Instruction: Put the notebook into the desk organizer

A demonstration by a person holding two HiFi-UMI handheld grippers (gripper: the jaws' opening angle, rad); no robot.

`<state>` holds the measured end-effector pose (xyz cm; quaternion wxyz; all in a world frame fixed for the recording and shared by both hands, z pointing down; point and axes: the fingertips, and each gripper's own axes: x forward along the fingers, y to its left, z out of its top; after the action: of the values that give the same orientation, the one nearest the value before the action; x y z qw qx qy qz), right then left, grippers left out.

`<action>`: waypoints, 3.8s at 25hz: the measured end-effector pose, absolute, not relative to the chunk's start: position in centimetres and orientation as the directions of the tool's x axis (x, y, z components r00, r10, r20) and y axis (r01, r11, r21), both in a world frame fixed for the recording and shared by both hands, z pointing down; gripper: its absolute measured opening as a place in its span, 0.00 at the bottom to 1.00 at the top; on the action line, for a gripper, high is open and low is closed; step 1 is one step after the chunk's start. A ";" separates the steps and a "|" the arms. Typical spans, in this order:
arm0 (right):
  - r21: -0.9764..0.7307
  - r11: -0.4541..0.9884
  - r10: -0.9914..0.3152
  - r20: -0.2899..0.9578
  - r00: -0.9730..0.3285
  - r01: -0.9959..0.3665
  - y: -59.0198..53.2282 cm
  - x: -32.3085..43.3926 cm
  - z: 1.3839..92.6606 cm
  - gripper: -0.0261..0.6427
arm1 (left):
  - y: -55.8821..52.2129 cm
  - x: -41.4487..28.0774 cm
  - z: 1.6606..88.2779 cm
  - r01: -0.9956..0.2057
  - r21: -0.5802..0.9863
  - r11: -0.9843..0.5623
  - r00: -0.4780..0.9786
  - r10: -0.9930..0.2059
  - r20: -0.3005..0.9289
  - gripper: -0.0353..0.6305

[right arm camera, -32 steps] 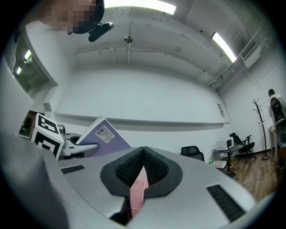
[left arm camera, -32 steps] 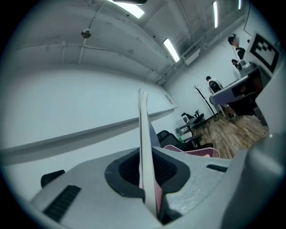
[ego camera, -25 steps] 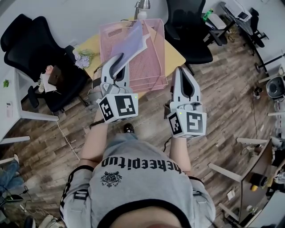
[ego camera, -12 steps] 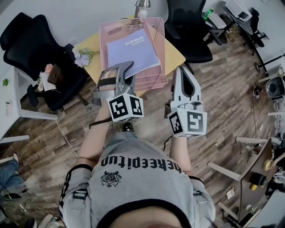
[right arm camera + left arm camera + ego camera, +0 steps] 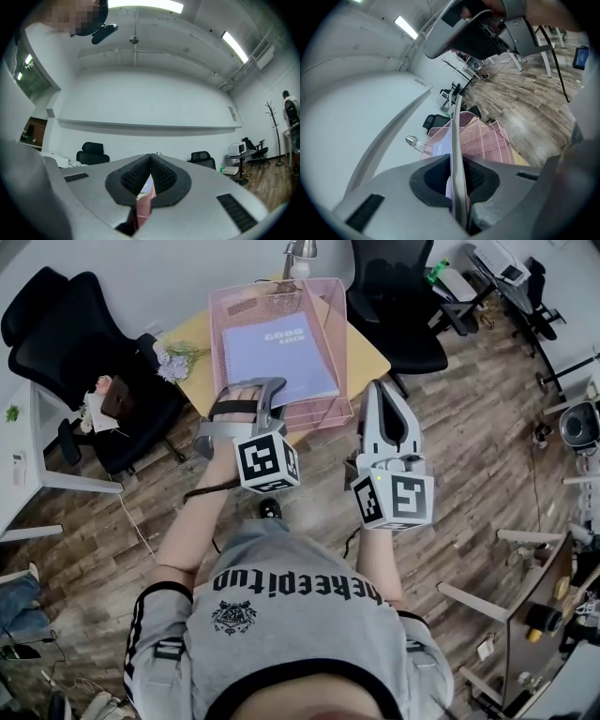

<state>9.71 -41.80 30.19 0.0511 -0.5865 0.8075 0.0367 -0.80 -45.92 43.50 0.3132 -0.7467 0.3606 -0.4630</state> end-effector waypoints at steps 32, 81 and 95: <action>-0.030 0.244 -0.966 -0.100 -0.240 -0.969 -41.8 13.2 31.3 0.04 | -53.0 -0.6 45.0 -0.105 -0.779 -0.618 0.227 -0.778 0.586 0.12; -0.035 0.330 -0.940 -0.107 -0.324 -0.943 -37.2 11.5 31.2 0.04 | -43.9 0.4 39.8 -0.565 -0.392 -0.726 0.557 -0.686 0.468 0.06; -0.023 0.361 -0.930 -0.080 -0.358 -0.932 -33.6 11.2 31.9 0.04 | -39.0 -2.2 34.9 -0.798 -0.174 -0.578 0.551 -0.815 0.181 0.06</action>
<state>11.15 -33.58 31.91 0.0395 -0.5651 0.8240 0.0130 -2.16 -39.04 34.86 0.0357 -0.8798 0.4582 -0.1212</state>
